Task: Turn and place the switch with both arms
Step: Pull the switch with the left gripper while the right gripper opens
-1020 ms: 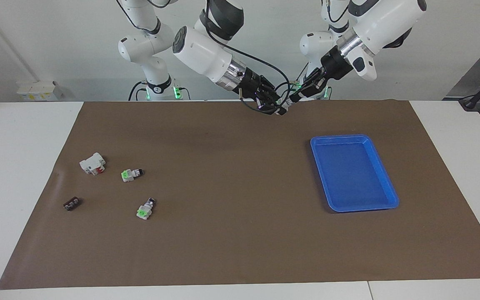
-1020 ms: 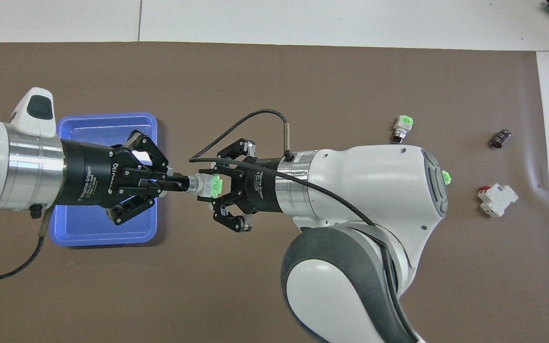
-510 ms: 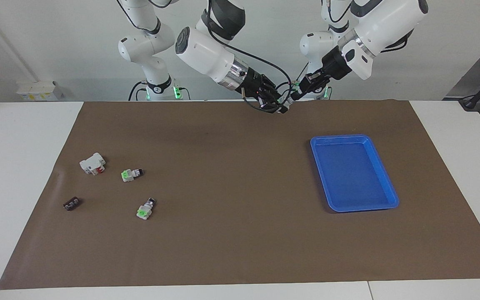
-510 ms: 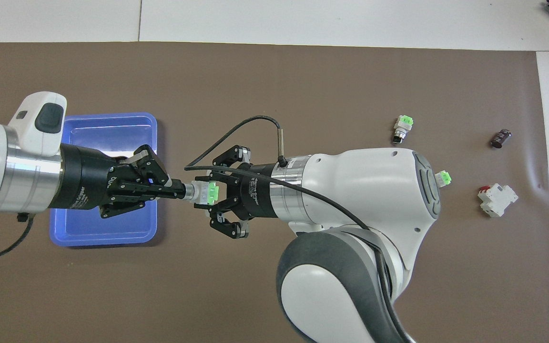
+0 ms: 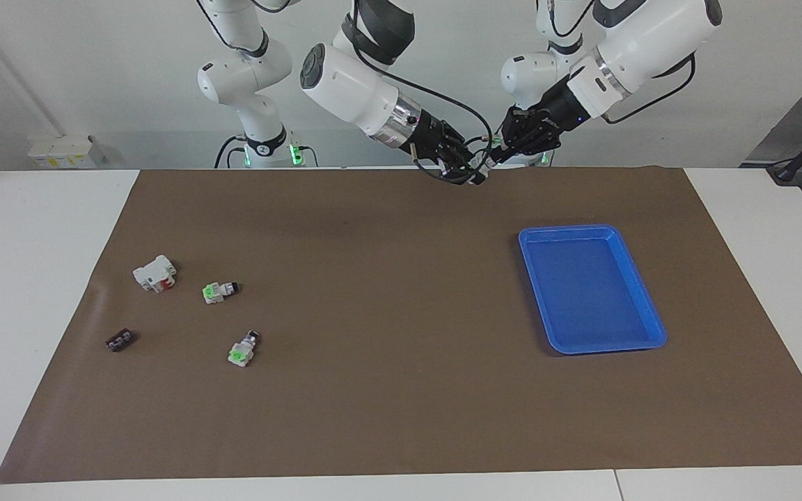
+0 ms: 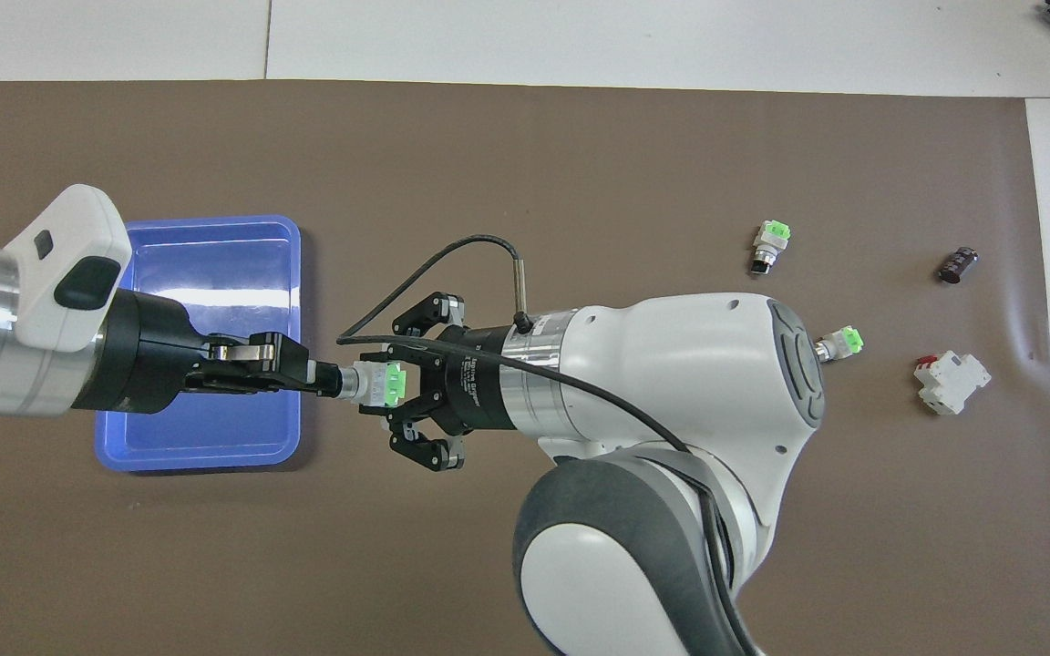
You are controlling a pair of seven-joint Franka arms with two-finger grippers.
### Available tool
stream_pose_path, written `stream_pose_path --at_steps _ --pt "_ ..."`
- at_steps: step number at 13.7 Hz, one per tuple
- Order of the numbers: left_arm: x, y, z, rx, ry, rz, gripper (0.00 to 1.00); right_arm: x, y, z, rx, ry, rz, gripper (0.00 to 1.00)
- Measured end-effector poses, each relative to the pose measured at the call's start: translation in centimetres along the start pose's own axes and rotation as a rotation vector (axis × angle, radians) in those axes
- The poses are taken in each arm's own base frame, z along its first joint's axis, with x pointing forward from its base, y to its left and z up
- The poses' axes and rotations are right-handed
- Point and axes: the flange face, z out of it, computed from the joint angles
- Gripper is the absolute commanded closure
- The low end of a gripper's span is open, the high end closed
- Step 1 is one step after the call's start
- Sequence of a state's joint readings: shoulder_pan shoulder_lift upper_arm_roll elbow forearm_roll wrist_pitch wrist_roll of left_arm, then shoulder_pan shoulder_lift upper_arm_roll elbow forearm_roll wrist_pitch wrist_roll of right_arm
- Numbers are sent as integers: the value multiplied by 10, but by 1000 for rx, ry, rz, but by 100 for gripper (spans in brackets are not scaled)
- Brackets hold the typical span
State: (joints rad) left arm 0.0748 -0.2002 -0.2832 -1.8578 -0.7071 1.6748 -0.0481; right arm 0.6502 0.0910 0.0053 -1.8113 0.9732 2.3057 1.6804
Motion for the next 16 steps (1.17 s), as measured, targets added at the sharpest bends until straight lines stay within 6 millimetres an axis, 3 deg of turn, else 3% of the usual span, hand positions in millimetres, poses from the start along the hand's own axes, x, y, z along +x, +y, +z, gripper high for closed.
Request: stream_pose_path --at_steps 6,16 --pt "-2 -4 0 0 -8 303 100 0 2 4 -7 1 -1 100" --pt "-3 -9 -1 -9 -14 460 100 -1 3 7 -11 0 -1 100"
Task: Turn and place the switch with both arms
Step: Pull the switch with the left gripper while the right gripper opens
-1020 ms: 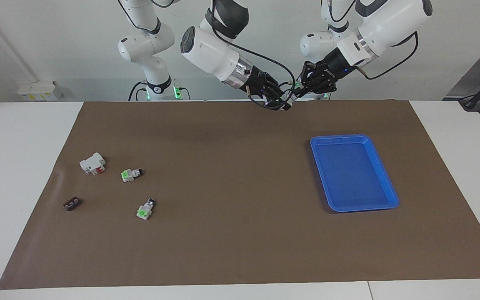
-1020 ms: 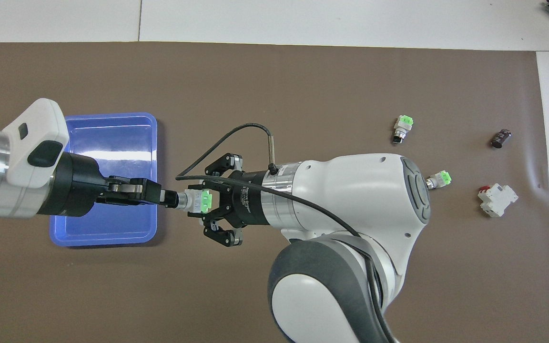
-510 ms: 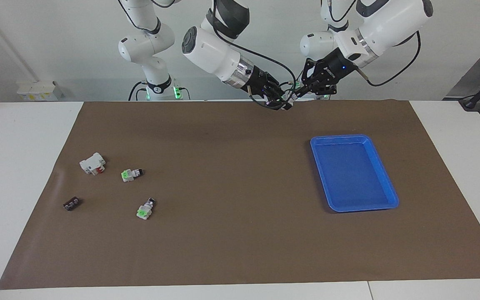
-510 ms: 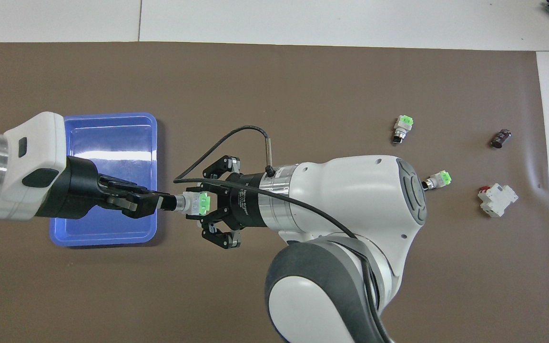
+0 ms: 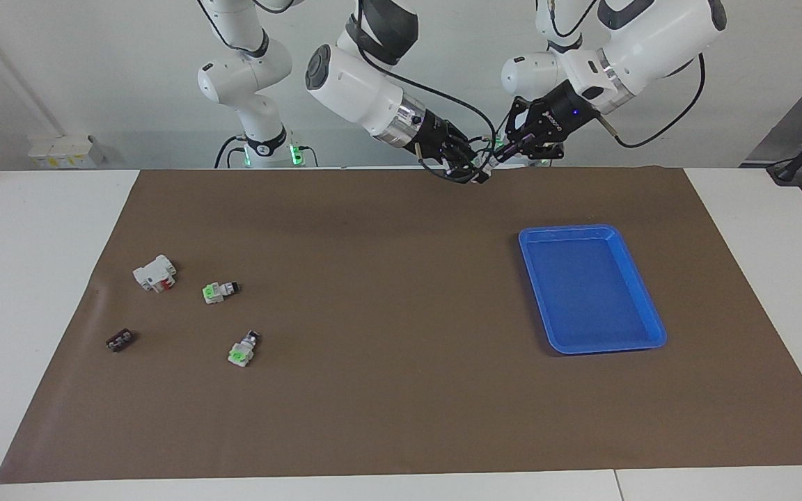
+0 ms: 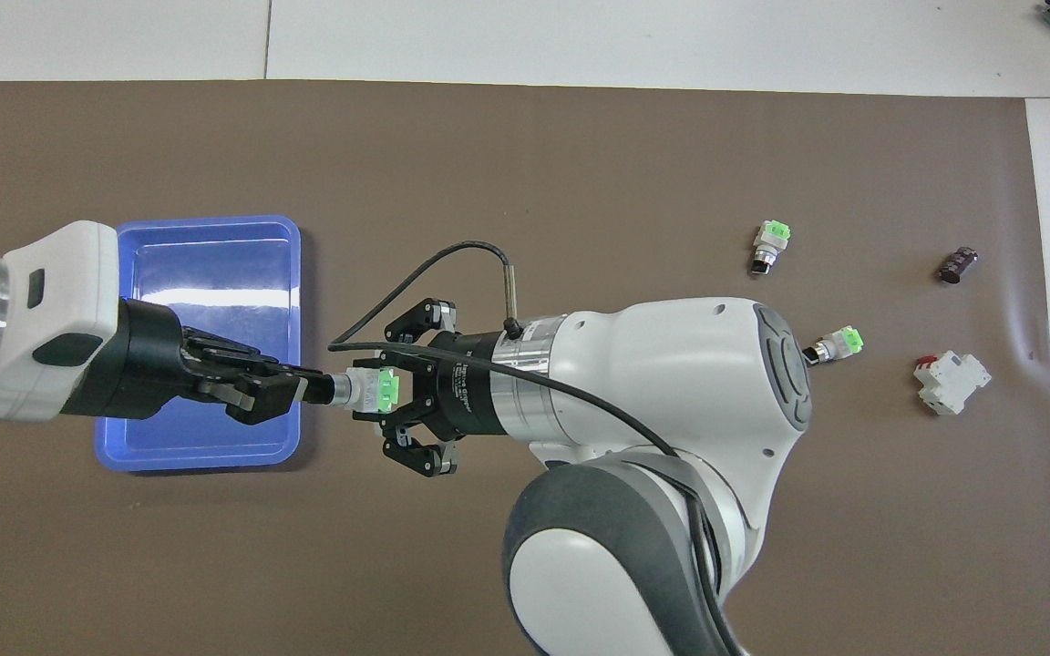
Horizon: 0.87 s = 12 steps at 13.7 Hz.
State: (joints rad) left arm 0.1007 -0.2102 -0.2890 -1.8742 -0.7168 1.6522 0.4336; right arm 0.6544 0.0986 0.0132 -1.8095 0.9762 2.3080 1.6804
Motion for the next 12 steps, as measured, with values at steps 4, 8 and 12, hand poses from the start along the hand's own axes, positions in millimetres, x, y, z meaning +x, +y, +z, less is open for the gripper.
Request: stream_pose_path --at_steps 4,8,12 --pt "-1 1 0 9 -4 18 100 0 1 1 -2 1 0 100" --pt "-2 1 0 20 -9 39 100 -1 1 3 -1 1 -2 100" --pt "-2 2 0 22 -10 42 100 -1 2 3 -2 1 -2 30"
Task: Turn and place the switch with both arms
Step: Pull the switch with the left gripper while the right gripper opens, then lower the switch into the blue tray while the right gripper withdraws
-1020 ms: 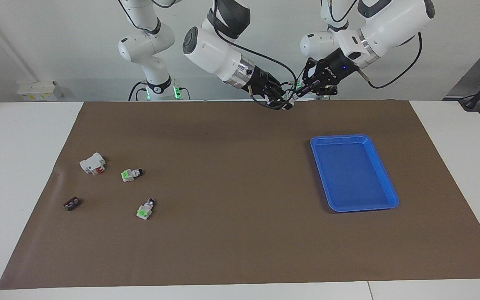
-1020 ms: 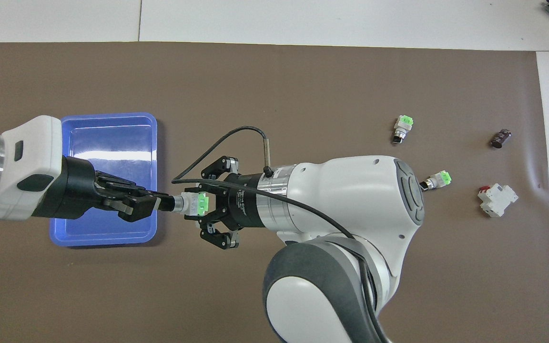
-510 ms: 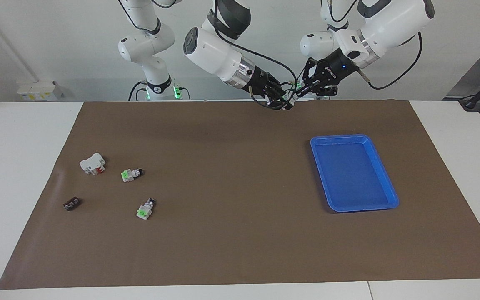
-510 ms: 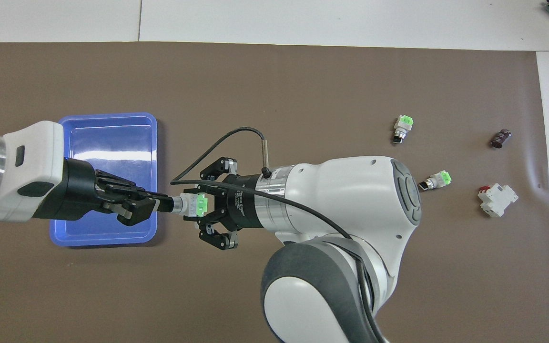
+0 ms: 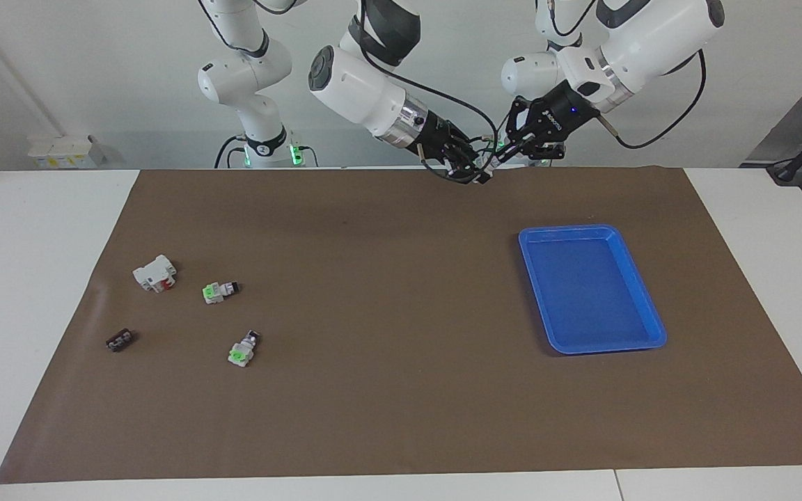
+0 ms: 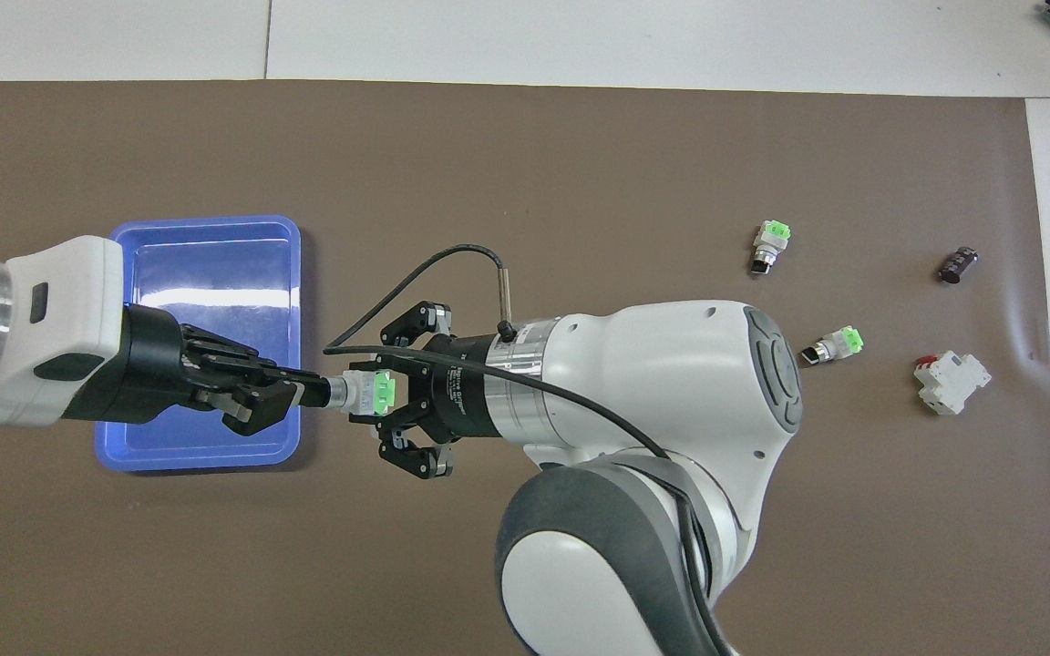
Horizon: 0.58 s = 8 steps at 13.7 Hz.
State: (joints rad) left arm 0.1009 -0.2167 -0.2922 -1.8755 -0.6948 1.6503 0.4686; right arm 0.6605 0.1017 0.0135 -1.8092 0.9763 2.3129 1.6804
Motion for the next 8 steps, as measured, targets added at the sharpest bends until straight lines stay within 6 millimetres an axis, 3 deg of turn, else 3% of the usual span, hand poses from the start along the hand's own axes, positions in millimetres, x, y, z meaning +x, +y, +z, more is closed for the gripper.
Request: stream_pose_path --at_steps 2,8 --pt "-3 -5 -2 16 -13 0 100 0 -3 -4 10 -3 1 6" --pt "-22 -24 -1 100 -109 -2 100 2 -17 -31 66 3 -6 2"
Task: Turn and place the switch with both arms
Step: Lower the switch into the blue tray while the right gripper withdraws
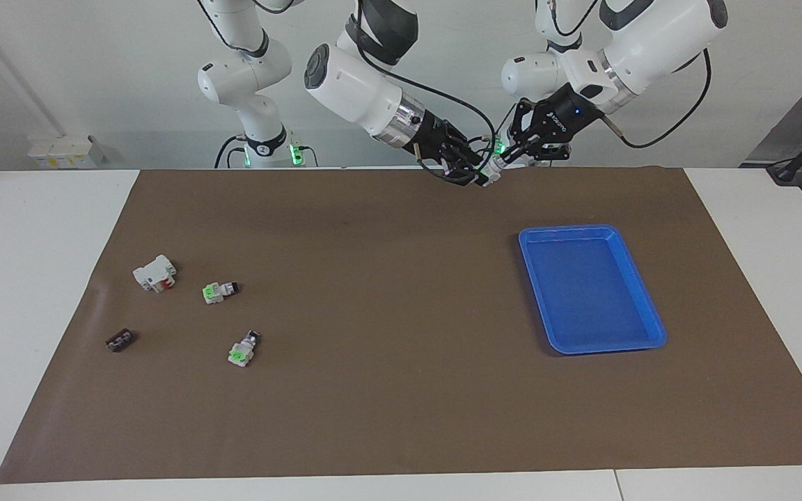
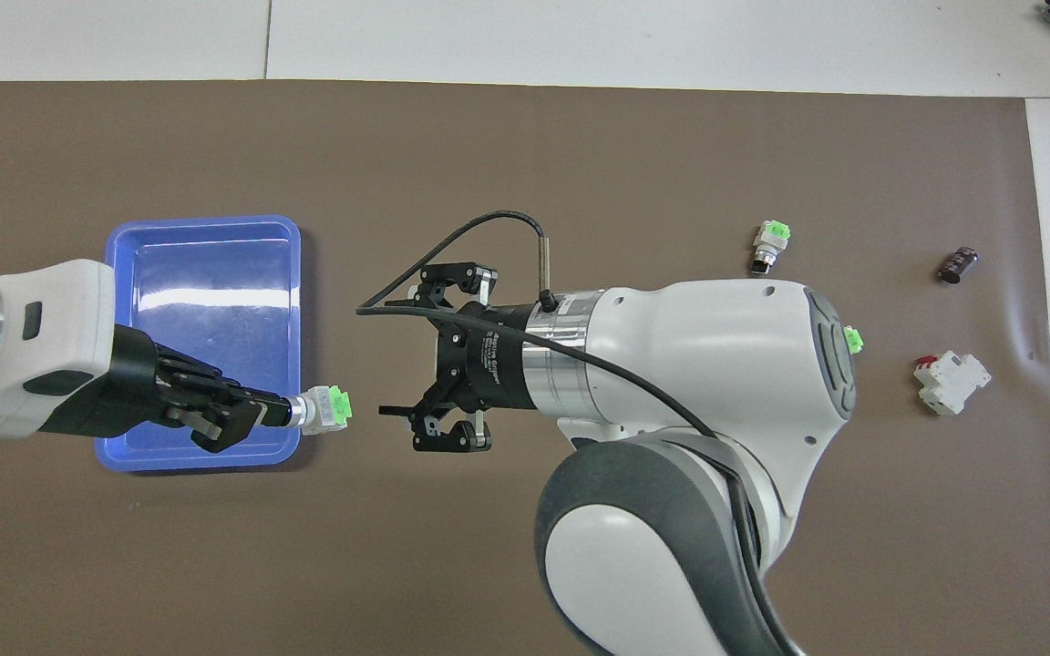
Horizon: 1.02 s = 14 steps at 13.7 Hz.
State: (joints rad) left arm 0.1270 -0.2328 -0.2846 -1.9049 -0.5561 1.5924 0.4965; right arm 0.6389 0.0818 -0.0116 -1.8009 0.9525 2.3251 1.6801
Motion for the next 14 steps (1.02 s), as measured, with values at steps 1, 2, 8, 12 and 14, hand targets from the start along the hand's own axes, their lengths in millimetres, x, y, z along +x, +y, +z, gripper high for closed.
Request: stream_pose_path --at_steps 1,2,8,12,14 --pt "-1 -3 1 20 -8 4 100 -2 1 -2 -3 12 -17 2" --pt "-3 -7 2 49 -10 6 100 -3 3 -4 -8 34 -42 2" --pt "-26 -57 37 252 -98 93 100 15 -10 -62 -42 276 -436 1" --pt "-47 -98 62 327 -191 161 100 51 -21 -88 -205 452 -801 1" --pt "-52 -115 73 358 -246 176 100 76 -34 -113 -284 554 -959 1"
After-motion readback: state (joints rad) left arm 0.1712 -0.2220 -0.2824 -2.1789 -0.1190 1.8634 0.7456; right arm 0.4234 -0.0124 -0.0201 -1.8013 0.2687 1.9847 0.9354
